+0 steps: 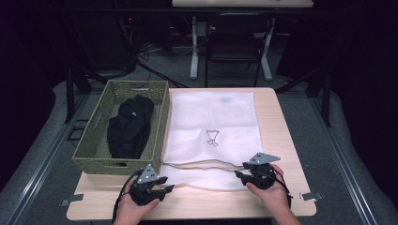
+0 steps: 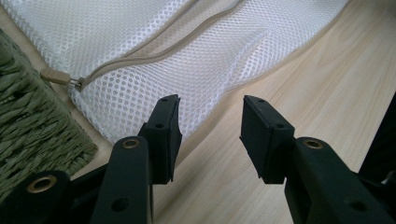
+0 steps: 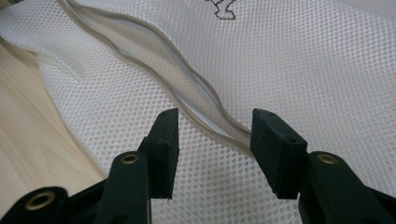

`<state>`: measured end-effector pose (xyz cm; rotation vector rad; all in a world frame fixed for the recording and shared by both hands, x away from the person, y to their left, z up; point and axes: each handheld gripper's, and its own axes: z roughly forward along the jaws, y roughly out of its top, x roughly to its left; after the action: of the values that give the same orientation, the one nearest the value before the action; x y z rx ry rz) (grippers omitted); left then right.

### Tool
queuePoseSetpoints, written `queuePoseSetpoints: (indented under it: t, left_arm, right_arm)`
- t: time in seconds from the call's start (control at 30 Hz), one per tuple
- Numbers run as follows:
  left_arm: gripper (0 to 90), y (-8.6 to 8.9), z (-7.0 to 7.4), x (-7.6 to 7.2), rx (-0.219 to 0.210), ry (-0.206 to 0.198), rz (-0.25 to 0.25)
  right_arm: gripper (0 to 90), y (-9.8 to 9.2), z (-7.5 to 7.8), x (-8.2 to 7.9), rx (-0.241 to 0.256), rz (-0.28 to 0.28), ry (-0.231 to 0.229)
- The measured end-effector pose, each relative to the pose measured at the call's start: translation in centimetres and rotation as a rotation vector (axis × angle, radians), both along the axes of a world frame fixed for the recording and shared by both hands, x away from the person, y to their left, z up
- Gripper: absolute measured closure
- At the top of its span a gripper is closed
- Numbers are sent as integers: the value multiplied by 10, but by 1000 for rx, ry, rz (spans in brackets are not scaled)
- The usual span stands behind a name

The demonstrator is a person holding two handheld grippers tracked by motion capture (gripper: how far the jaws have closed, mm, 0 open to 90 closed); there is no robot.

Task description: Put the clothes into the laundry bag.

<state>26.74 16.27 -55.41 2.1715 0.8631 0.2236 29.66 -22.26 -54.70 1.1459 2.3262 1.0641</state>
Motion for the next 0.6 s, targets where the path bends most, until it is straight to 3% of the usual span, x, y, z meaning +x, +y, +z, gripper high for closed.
queuePoseSetpoints:
  t: [0.2, 0.4, 0.6]
  left_arm:
    - [580, 1, 1, 0, -11, -8, 2]
    - [580, 1, 2, -2, -21, 10, 10]
    - [574, 2, 4, -3, -19, -5, 17]
  right_arm:
    - [525, 1, 1, -1, 5, 13, -20]
    - [533, 2, 2, 0, 1, 17, -17]
    - [539, 2, 1, 0, -5, 25, -17]
